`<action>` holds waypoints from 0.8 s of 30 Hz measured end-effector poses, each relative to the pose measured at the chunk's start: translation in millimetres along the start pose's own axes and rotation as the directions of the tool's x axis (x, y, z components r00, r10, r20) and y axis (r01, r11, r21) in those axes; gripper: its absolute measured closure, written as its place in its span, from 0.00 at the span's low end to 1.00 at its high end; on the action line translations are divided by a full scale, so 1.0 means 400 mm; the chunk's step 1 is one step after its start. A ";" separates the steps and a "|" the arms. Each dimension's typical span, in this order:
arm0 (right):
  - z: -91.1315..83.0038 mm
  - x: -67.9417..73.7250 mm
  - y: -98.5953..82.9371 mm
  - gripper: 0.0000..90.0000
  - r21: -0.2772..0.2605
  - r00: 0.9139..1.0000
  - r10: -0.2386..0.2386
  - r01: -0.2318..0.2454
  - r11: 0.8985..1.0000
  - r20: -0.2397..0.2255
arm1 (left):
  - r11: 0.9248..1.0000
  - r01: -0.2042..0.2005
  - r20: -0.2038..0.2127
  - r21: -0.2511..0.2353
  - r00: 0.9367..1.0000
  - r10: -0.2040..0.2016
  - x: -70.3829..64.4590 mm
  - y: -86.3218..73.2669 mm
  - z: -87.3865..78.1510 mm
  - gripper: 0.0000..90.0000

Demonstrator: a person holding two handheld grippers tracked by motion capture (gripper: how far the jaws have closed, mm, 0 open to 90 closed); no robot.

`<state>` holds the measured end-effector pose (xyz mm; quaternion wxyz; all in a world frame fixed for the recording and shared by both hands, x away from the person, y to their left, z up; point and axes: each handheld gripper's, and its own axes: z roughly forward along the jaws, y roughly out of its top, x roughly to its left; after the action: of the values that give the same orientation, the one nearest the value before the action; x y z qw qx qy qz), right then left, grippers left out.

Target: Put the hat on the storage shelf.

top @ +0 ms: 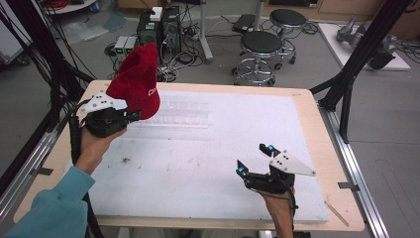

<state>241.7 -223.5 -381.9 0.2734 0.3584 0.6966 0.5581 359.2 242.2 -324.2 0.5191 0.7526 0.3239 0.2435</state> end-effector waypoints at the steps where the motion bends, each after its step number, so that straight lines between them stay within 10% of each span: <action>1: -0.004 -0.003 -0.007 0.11 -0.007 1.000 0.002 -0.002 1.000 0.003 | 1.000 0.000 -0.003 0.005 1.000 0.000 0.004 -0.002 0.005 0.95; 24: -0.028 -0.067 -0.126 0.11 -0.073 0.995 0.060 -0.055 0.996 0.076 | 0.997 0.036 -0.091 0.073 0.995 -0.029 0.070 -0.058 0.116 0.95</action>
<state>239.0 -257.9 -429.0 0.2965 0.3900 0.6547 0.5756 405.2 239.9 -361.2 0.4793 0.7544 0.3681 0.2562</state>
